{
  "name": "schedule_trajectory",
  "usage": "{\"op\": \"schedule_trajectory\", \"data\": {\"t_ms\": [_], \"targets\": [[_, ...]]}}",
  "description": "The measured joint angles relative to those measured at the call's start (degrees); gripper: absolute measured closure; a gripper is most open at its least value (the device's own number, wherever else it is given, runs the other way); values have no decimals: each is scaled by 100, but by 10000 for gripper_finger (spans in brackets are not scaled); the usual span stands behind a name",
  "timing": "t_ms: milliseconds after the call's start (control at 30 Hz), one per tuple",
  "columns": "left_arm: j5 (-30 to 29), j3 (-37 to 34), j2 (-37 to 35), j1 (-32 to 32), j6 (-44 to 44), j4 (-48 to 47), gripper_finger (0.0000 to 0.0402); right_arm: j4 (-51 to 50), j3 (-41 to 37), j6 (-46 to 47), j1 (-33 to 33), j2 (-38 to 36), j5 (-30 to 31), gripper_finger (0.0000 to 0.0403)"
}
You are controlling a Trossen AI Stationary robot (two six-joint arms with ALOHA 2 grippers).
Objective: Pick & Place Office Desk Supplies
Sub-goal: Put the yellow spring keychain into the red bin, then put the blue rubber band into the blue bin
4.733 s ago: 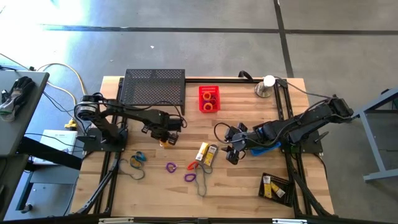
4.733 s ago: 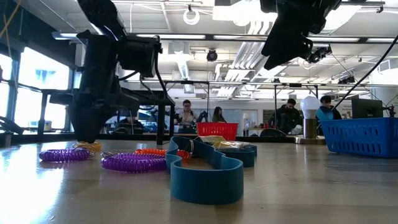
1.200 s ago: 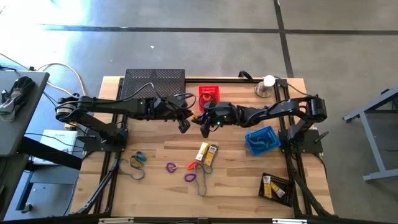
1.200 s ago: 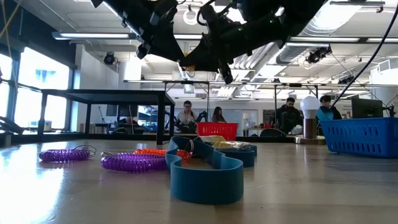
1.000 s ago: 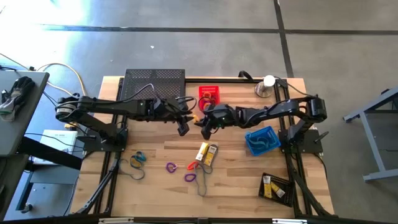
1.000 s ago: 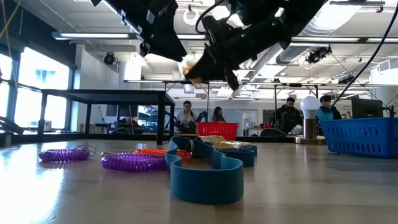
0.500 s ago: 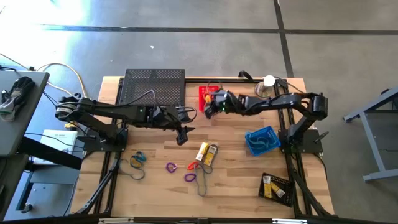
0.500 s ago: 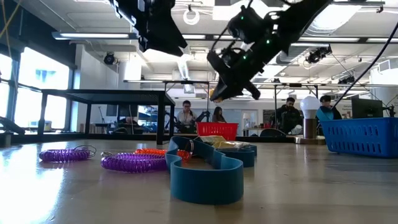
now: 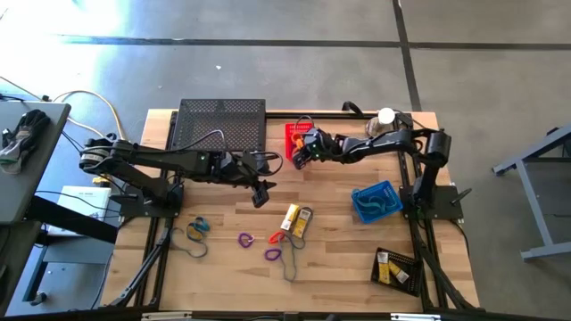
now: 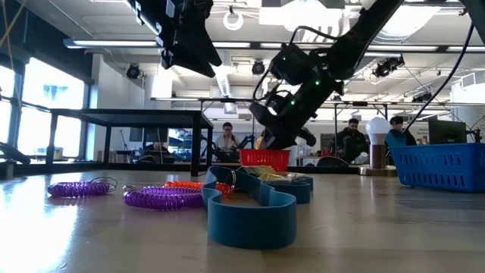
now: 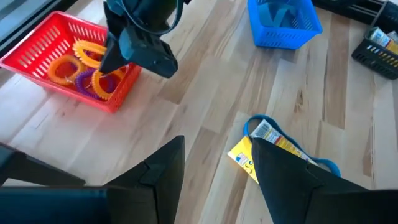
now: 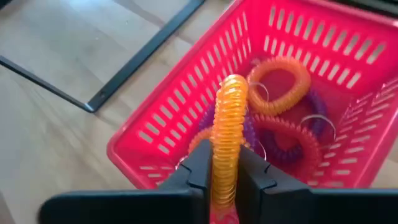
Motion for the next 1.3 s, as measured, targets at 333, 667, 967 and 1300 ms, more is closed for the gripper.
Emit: {"op": "schedule_trajectory", "data": {"t_ms": [333, 667, 967, 1300], "targets": [[4, 0, 0, 0, -10, 1, 220, 278, 0, -554, -52, -25, 52, 246], [11, 0, 0, 11, -231, -1, 220, 243, 4, -617, -60, -409, 52, 175], [72, 0, 0, 1, -620, -23, 220, 18, 2, -913, -37, -1189, -580, 176], [503, 0, 0, -289, -1211, -226, 220, -1289, 0, -744, 418, -1693, -3259, 181]]}}
